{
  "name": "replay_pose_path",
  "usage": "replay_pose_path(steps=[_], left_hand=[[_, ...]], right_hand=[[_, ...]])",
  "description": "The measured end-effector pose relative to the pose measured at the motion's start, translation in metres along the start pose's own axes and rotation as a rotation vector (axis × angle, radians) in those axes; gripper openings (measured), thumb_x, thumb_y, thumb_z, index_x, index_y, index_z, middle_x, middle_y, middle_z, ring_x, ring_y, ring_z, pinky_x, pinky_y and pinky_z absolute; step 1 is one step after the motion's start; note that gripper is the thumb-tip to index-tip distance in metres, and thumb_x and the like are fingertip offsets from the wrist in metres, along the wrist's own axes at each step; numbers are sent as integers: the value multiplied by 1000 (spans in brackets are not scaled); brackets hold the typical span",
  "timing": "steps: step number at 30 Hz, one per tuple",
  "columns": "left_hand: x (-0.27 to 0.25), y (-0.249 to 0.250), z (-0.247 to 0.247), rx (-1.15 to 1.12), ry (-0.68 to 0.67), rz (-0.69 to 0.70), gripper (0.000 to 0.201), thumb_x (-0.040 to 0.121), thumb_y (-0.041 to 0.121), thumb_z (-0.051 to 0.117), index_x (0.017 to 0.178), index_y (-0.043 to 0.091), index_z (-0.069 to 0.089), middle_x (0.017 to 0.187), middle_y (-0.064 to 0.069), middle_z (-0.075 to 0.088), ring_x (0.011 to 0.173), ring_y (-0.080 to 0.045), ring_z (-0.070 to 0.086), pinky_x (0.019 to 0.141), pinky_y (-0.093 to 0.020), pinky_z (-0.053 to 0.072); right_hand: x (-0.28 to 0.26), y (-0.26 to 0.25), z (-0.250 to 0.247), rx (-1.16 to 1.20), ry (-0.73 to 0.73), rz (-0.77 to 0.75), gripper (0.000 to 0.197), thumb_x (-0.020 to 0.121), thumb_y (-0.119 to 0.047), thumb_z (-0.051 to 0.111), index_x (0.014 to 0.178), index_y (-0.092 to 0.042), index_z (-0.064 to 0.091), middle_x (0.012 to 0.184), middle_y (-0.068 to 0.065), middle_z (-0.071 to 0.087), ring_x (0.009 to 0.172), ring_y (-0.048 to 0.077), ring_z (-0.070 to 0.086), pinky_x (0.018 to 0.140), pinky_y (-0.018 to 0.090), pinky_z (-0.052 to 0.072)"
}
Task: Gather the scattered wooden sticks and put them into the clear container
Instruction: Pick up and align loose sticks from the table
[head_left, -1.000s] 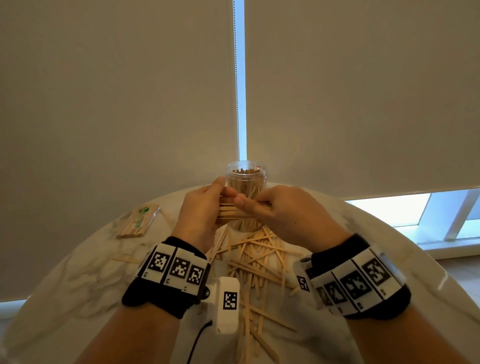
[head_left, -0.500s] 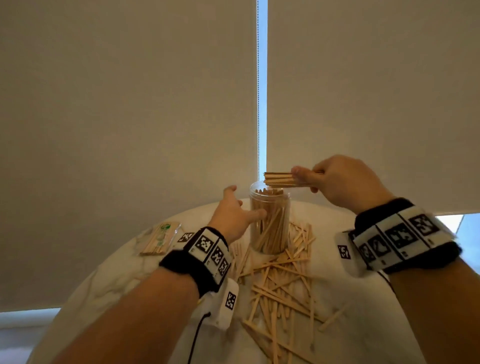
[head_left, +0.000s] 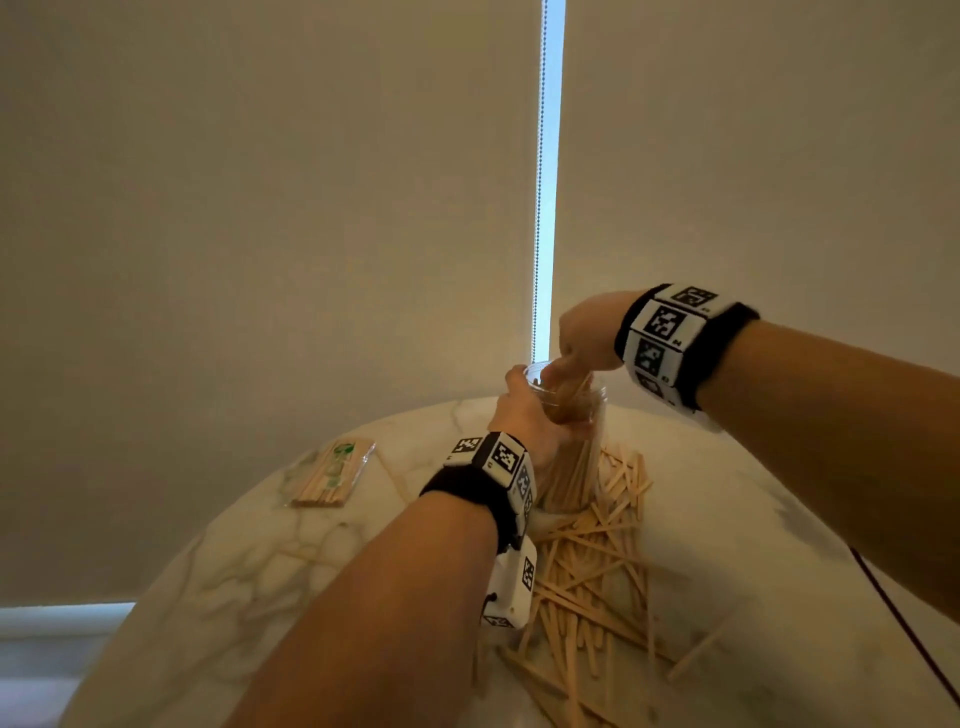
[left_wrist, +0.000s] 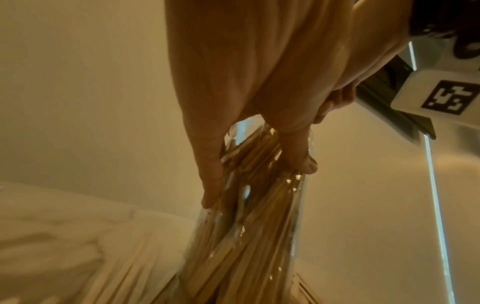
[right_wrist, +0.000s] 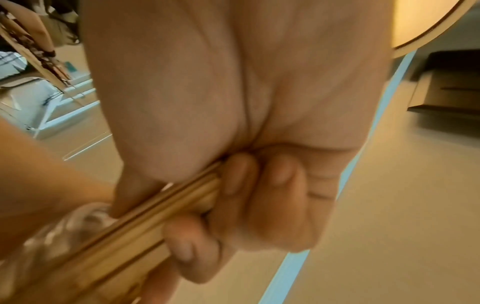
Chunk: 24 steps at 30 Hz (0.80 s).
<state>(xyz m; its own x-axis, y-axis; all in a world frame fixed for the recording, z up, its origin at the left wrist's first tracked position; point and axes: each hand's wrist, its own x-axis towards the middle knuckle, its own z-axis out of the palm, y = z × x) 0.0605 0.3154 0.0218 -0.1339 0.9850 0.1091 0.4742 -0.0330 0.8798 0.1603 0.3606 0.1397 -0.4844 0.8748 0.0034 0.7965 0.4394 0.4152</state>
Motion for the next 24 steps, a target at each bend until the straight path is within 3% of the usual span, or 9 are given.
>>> replay_pose_path(steps=[2,6,9,14,17,19,21,24], left_hand=[[1,-2,1,-21,-7,-10,109,74,29,85,152,26,8,132,-5,56,119,-27,57,96,-37,51],[0,-4,3,-14,4,-32,120,63,34,87,151,34,6,136,-4,52,125,-28,54,102,-45,48],[2,-4,2,61,7,-36,107,75,27,81,153,28,6,136,-9,52,121,-31,55,99,-41,49],[3,-6,1,66,17,-19,106,77,26,82,152,28,7,138,-8,51,122,-29,55,100,-40,48],[4,-8,1,69,7,-29,106,79,19,79,153,29,4,138,-10,50,121,-30,55,95,-37,49],[5,-9,1,76,23,-19,105,79,20,80,152,30,5,139,-10,49,120,-29,56,94,-36,50],[4,-9,1,75,30,-21,104,79,21,80,152,32,6,139,-9,49,120,-29,56,92,-34,51],[2,-7,2,80,35,-23,104,82,16,77,153,31,3,137,-9,51,118,-29,57,89,-34,51]], right_hand=[[8,-12,6,30,1,-43,49,101,-55,42,85,-10,57,82,1,59,85,21,57,87,33,49],[17,-23,14,176,6,-61,30,98,-35,57,95,-8,69,80,2,62,82,20,58,77,29,48],[13,-20,15,188,-8,-50,18,92,-24,62,96,-11,74,91,4,70,86,20,61,85,32,55],[7,-15,17,81,21,-50,17,90,-21,63,101,-15,75,104,1,71,98,20,65,91,33,55],[7,-13,17,230,35,-86,25,96,-22,53,113,-17,71,113,0,68,101,19,61,86,27,46],[7,-7,18,371,29,-68,19,94,-21,60,109,-19,71,106,-3,69,89,12,59,82,26,46],[6,-4,23,389,13,-71,10,94,-24,62,95,-20,72,88,-7,66,75,7,55,76,24,45],[2,-8,34,394,23,-97,38,102,-32,48,69,-20,61,69,-5,57,65,10,49,62,21,35]])
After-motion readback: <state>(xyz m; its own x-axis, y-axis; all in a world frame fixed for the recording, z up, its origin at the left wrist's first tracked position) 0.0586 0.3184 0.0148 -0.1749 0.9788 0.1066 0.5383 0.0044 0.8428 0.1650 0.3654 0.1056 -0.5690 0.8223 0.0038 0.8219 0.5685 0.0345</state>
